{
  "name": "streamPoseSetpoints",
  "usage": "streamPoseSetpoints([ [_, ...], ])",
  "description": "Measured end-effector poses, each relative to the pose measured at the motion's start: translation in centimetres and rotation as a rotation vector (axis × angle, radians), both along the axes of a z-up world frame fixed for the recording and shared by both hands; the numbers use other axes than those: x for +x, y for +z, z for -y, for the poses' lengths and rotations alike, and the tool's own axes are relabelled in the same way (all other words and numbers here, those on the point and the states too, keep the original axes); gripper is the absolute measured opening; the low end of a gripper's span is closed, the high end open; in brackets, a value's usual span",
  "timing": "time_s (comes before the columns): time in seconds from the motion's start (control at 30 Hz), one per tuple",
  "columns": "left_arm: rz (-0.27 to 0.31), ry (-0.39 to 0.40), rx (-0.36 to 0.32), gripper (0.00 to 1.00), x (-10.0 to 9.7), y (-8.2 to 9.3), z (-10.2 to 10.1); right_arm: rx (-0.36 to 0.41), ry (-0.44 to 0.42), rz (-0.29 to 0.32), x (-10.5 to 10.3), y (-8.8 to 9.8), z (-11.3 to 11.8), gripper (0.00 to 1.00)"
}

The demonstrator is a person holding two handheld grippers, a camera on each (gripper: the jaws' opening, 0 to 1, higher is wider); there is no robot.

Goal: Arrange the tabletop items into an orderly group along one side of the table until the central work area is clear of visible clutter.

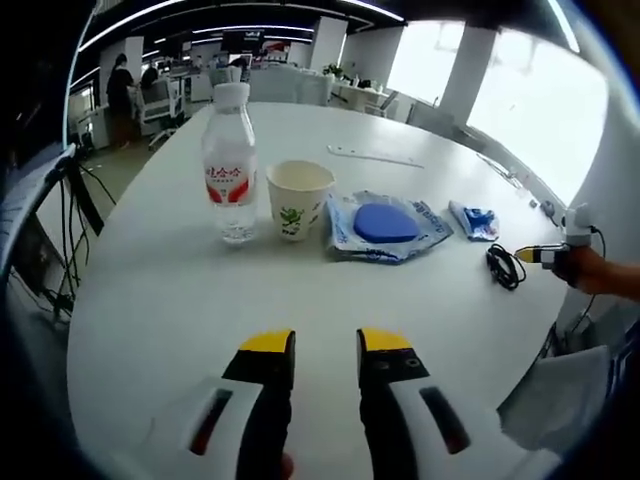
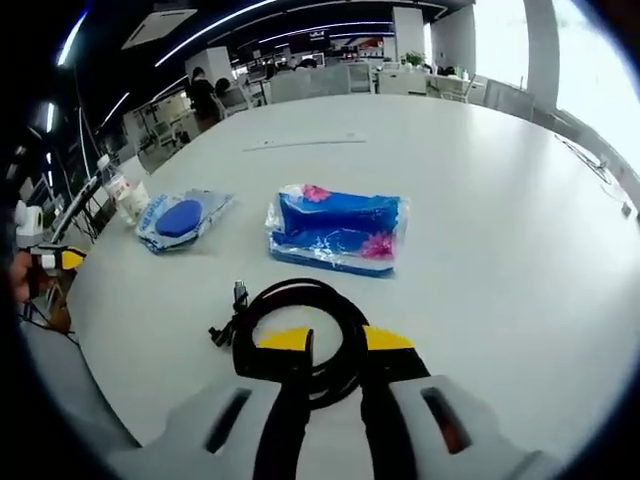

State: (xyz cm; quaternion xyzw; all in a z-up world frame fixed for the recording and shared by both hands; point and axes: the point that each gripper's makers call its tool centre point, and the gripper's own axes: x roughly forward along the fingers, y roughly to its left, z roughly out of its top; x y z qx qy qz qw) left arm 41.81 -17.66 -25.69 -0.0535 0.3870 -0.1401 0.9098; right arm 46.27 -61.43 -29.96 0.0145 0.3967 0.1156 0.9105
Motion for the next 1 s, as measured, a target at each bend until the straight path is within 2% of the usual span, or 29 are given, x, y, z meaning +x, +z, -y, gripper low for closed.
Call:
streamPoseSetpoints([
  [0.2, 0.005, 0.011, -0.007, 0.24, -0.5, 0.3, -0.2, -0.047, -0.005, -0.037, 0.1, -1.2, 0.6, 0.18],
  [0.47, 0.014, 0.016, -0.005, 0.24, -1.1, 0.8, -0.3, -0.038, -0.008, -0.07, 0.3, -2.5, 0.5, 0.13],
  [0.73, 0.005, 0.03, -0.006, 0.24, -1.4, 0.4, -0.4, -0.062, -0.015, -0.065, 0.8, -2.4, 0.8, 0.05],
  [0.9, 0.003, 0.037, -0.017, 0.24, -1.9, 0.2, -0.3, -0.083, -0.01, -0.066, -0.6, -1.9, -0.3, 0.03],
  [1.0, 0.01, 0.054, -0.025, 0.24, -2.0, 0.4, -0.5, -0.061, -0.039, -0.068, -1.2, -1.6, -0.7, 0.02],
])
